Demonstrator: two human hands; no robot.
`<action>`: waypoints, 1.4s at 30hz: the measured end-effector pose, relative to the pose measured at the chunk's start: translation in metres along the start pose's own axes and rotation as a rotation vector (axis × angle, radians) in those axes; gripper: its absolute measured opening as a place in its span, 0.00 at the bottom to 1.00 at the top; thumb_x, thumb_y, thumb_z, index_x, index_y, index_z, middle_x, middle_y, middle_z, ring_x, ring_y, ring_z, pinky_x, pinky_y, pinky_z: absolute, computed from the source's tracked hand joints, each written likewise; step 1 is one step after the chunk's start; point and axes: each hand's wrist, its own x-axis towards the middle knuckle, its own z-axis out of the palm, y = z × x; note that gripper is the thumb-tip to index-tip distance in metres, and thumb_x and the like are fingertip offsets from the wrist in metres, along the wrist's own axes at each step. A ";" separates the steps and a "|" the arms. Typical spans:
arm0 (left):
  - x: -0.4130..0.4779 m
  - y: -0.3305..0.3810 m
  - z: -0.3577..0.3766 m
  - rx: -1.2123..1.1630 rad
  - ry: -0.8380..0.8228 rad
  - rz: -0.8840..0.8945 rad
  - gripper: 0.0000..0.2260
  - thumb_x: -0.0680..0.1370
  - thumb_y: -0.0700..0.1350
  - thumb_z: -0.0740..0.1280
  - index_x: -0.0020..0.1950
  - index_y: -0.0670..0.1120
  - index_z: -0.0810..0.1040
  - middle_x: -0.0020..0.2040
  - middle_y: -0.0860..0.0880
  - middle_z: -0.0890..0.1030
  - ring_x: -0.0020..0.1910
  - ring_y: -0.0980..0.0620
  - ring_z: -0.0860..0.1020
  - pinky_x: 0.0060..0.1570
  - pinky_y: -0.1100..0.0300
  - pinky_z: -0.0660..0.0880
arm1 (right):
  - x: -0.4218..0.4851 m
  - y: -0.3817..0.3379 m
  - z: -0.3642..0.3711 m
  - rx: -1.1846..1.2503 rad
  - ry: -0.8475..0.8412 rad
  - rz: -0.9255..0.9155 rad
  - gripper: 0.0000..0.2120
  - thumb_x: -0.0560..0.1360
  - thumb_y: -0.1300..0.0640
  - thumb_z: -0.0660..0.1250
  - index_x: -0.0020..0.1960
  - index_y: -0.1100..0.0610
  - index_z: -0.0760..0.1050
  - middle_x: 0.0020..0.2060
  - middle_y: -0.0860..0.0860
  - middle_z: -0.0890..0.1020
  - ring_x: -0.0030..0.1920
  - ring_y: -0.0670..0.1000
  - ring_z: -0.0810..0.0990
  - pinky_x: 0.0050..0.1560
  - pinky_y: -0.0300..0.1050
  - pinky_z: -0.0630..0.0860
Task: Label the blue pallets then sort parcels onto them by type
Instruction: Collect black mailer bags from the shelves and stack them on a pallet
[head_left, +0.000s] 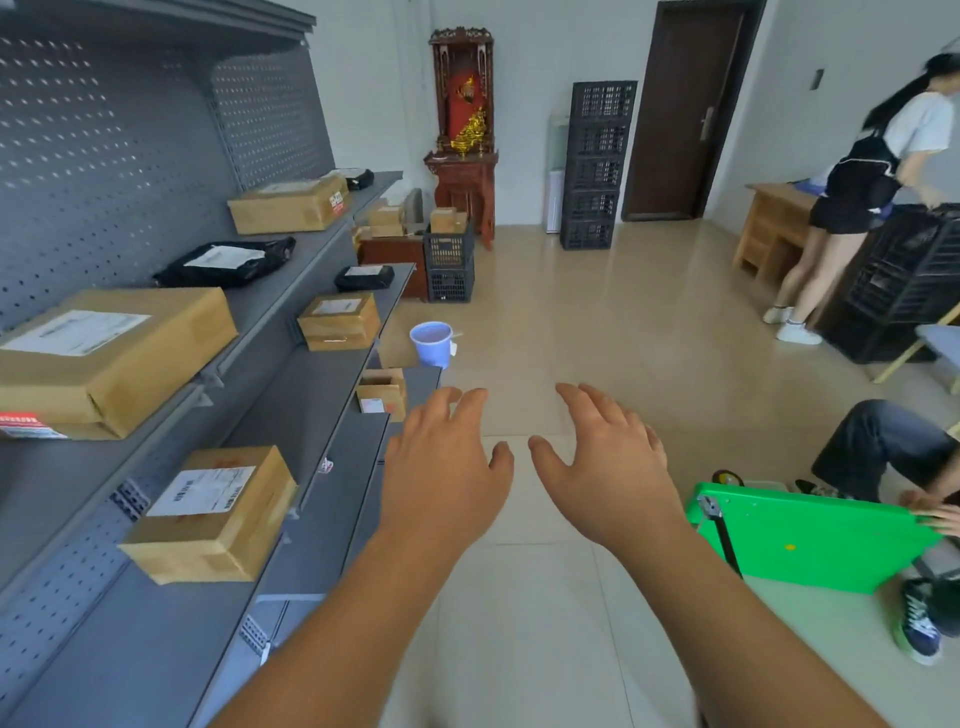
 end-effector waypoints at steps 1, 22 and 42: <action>0.018 -0.006 0.006 -0.005 0.003 -0.003 0.24 0.79 0.56 0.64 0.75 0.56 0.67 0.73 0.53 0.70 0.70 0.47 0.68 0.64 0.48 0.71 | 0.018 -0.002 0.006 -0.002 0.000 -0.005 0.31 0.78 0.37 0.58 0.79 0.44 0.58 0.78 0.45 0.63 0.77 0.52 0.61 0.76 0.57 0.57; 0.382 -0.081 0.108 0.001 -0.034 0.094 0.25 0.80 0.57 0.62 0.76 0.55 0.64 0.74 0.52 0.68 0.70 0.47 0.68 0.64 0.50 0.69 | 0.373 -0.005 0.099 0.056 0.101 0.071 0.31 0.79 0.38 0.59 0.79 0.45 0.59 0.77 0.45 0.65 0.77 0.51 0.61 0.74 0.52 0.59; 0.607 -0.163 0.144 0.165 0.180 -0.397 0.19 0.78 0.54 0.64 0.70 0.56 0.70 0.70 0.55 0.70 0.67 0.49 0.70 0.58 0.51 0.73 | 0.688 -0.072 0.193 0.460 -0.179 -0.446 0.26 0.78 0.45 0.64 0.74 0.49 0.68 0.68 0.46 0.74 0.68 0.49 0.70 0.65 0.47 0.70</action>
